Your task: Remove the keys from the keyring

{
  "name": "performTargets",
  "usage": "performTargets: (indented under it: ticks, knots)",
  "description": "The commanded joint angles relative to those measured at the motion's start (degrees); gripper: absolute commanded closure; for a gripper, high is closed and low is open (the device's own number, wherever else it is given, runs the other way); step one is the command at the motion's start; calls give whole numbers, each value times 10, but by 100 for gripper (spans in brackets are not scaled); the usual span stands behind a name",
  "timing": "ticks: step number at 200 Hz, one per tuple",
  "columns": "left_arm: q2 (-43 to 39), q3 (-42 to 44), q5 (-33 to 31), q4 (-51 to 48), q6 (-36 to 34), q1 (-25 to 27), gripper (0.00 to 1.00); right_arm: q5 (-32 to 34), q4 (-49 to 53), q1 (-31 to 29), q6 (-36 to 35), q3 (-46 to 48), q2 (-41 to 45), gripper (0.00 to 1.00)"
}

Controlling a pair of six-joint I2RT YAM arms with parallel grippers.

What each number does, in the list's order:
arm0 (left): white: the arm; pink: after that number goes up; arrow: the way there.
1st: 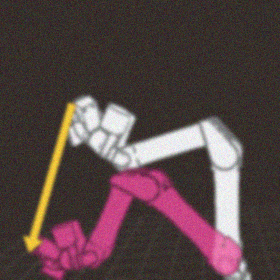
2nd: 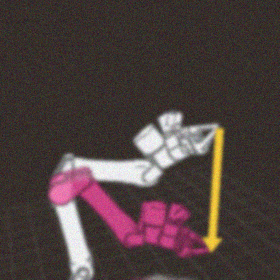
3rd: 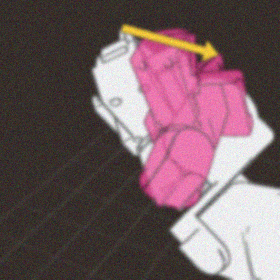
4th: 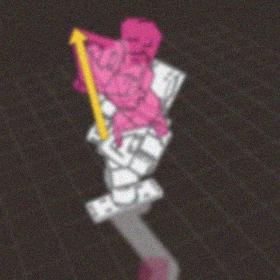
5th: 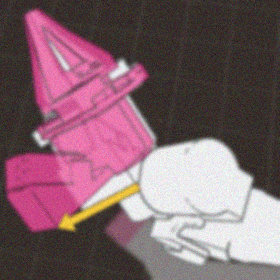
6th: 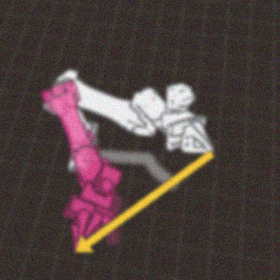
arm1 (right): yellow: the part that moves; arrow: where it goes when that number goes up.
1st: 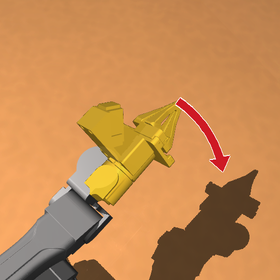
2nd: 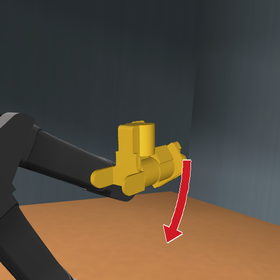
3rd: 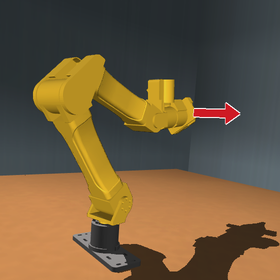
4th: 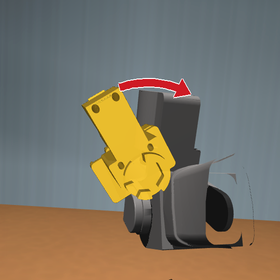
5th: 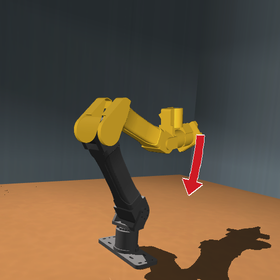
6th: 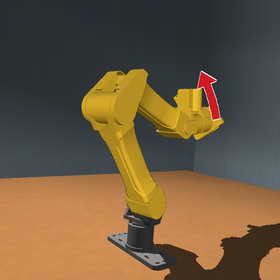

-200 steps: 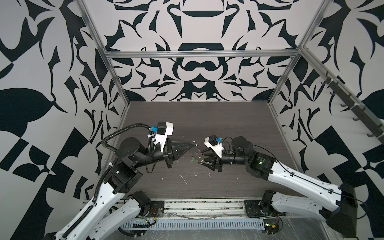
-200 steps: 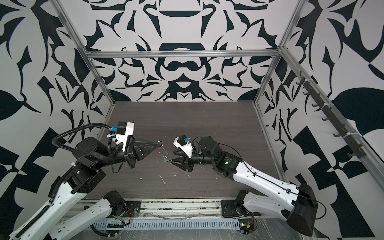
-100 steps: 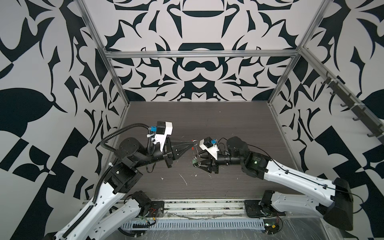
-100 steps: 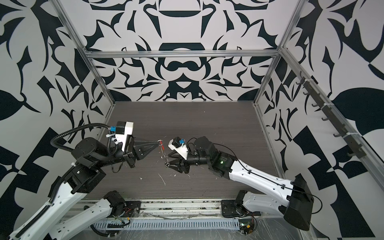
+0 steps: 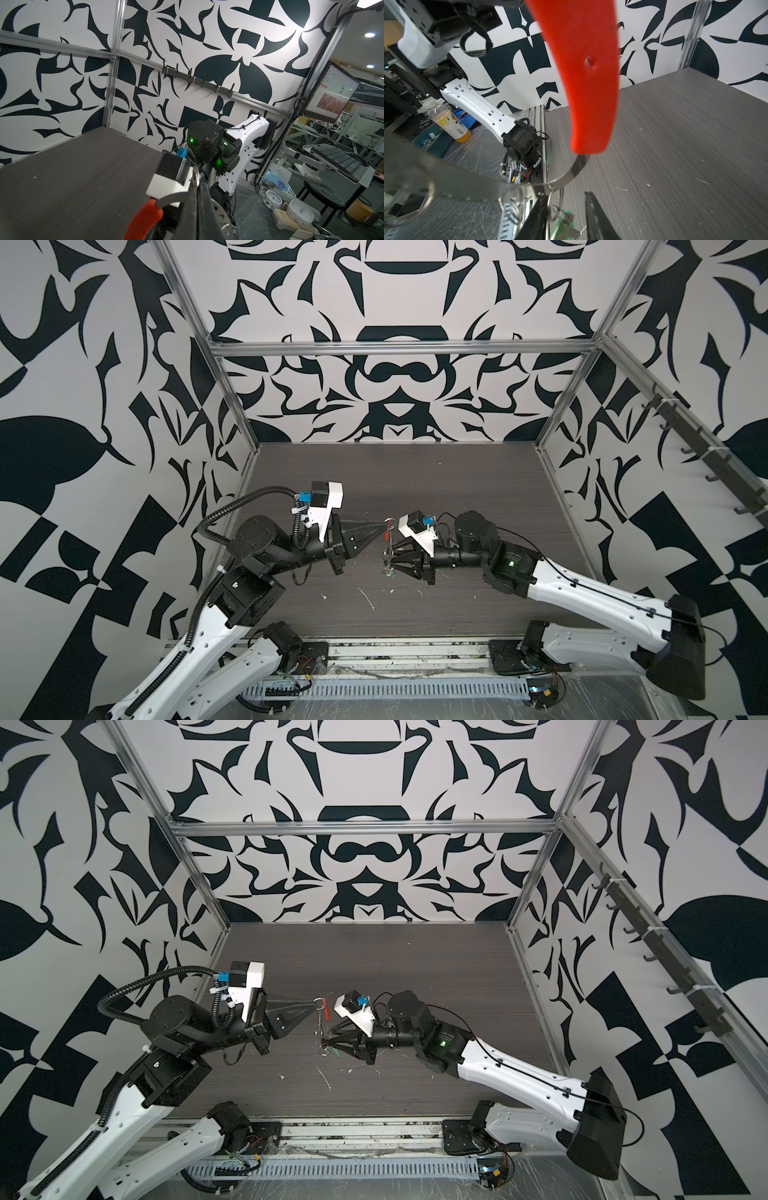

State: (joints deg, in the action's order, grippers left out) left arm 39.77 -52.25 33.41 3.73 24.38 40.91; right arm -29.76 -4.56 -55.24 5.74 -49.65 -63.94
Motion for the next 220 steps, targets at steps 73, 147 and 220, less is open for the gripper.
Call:
performTargets:
  ticks: [73, 147, 220]
  knots:
    - [-25, 7, -40, 2, -7, 2, 100, 17, -11, -5, -6, -25, 18, 100]
    - [-93, 41, -96, -64, -19, 2, 100, 111, 59, -5, -28, -16, 77, 100]
    - [-146, 80, -189, -145, -4, 2, 84, 136, 130, 1, -55, -78, 75, 100]
